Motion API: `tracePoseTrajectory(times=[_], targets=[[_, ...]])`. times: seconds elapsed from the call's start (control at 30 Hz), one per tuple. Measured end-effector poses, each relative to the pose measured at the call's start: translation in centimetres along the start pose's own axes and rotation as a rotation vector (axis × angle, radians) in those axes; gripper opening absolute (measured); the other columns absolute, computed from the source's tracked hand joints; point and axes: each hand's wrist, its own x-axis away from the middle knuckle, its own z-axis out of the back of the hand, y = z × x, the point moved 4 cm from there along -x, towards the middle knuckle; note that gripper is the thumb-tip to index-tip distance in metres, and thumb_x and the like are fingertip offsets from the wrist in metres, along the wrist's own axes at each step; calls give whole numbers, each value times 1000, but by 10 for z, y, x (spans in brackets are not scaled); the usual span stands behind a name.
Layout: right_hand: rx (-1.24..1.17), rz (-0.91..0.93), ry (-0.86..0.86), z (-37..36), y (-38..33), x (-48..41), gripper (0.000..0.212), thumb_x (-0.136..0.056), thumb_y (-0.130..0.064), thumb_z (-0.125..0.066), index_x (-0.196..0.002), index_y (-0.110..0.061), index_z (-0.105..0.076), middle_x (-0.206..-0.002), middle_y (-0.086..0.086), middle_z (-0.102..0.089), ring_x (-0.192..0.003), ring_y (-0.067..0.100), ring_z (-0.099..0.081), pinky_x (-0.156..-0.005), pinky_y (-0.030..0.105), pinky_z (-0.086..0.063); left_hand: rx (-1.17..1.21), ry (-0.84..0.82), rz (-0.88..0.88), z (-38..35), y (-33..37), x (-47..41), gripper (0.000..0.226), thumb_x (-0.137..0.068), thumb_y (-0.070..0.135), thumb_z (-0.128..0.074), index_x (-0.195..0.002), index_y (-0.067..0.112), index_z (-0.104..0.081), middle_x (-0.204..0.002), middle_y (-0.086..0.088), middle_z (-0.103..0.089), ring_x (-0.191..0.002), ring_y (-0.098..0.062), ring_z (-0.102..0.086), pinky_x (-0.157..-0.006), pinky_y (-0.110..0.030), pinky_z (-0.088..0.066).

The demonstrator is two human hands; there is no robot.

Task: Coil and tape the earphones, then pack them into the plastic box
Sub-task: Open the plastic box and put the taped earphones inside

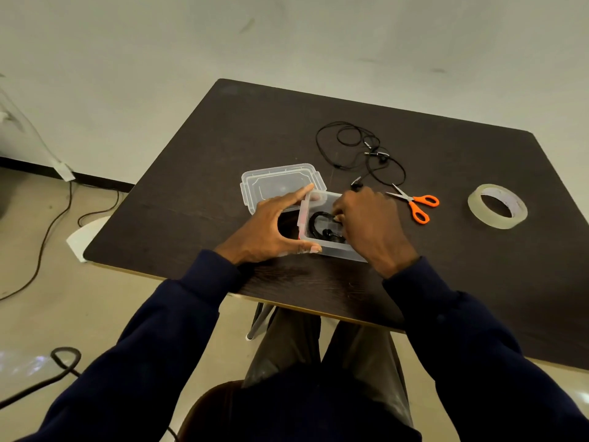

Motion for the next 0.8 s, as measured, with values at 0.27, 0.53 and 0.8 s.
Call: tracePoseTrajectory(times=[0.27,0.53,0.8], targets=[[-310,3,-58,-3,10,-4,13,-86,-16,-81,-98,-22,-80,-94,-3,-77,-84,9,-71,-78,37,-62,-11,7,-13,0,-3,-1,110,-73,47,-91,-162,31,-27,-162,11,-40,-148,-7,-35,-125,-54,-28],[-481,-87,-44,3,25,5,15,-89,-2,-75,-97,-13,-81,-94,1,-78,-81,2,-68,-78,20,-58,9,1,-1,1,-1,2,112,-71,53,-88,-162,33,-26,-164,6,-36,-150,-11,-33,-126,-51,-26],[-612,-160,248,18,49,25,13,-88,0,-75,-96,-9,-80,-86,0,-75,-72,-1,-67,-67,5,-50,47,44,-27,2,6,5,114,-68,37,-94,-161,22,-31,-159,3,-44,-145,-6,-41,-120,-30,-34]])
